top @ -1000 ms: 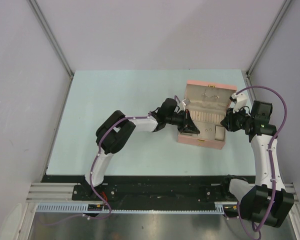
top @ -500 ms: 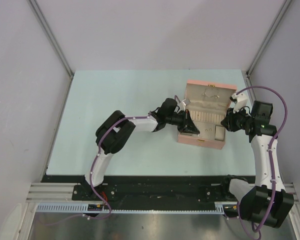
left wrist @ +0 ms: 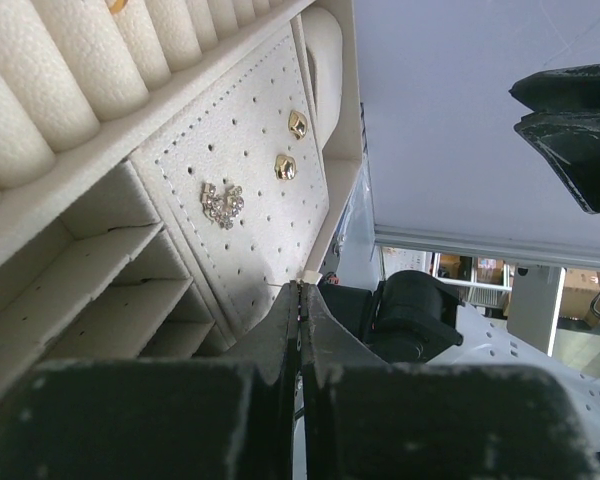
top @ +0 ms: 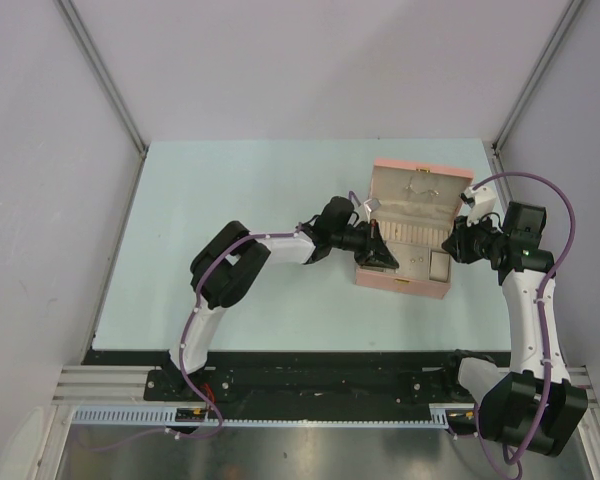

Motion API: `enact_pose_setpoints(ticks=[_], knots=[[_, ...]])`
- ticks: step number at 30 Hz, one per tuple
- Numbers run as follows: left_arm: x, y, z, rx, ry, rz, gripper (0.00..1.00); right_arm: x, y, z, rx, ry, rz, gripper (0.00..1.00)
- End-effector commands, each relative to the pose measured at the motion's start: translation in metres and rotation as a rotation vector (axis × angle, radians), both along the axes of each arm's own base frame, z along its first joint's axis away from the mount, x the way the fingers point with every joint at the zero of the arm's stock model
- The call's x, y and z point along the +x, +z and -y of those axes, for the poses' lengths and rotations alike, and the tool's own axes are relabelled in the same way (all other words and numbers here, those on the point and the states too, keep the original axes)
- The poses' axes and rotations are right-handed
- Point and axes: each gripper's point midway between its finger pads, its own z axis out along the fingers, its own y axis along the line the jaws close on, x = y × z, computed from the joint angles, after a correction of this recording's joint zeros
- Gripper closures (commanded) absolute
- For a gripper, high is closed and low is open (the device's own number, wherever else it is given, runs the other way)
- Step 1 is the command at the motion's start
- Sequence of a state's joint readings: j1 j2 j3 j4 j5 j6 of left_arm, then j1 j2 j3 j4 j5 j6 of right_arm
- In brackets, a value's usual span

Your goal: Organize the mixed jewelry

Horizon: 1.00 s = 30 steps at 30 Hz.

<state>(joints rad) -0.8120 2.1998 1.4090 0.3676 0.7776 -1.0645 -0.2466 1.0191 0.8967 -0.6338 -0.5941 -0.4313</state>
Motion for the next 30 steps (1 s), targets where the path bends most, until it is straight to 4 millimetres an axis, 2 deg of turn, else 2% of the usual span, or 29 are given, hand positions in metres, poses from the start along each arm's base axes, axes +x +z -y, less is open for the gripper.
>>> enact_pose_setpoints(ticks=[1, 14, 30], knots=[[-0.014, 0.004, -0.003, 0.019, -0.028, -0.009, 1.0, -0.002, 0.006, -0.002, -0.001, 0.016, 0.027, 0.75], [-0.011, 0.01, 0.003, -0.013, -0.041, -0.005, 1.0, -0.002, 0.006, -0.001, -0.002, 0.016, 0.024, 0.75], [-0.008, 0.007, 0.006, -0.015, -0.043, -0.008, 1.0, -0.003, 0.006, -0.001, -0.001, 0.018, 0.025, 0.75]])
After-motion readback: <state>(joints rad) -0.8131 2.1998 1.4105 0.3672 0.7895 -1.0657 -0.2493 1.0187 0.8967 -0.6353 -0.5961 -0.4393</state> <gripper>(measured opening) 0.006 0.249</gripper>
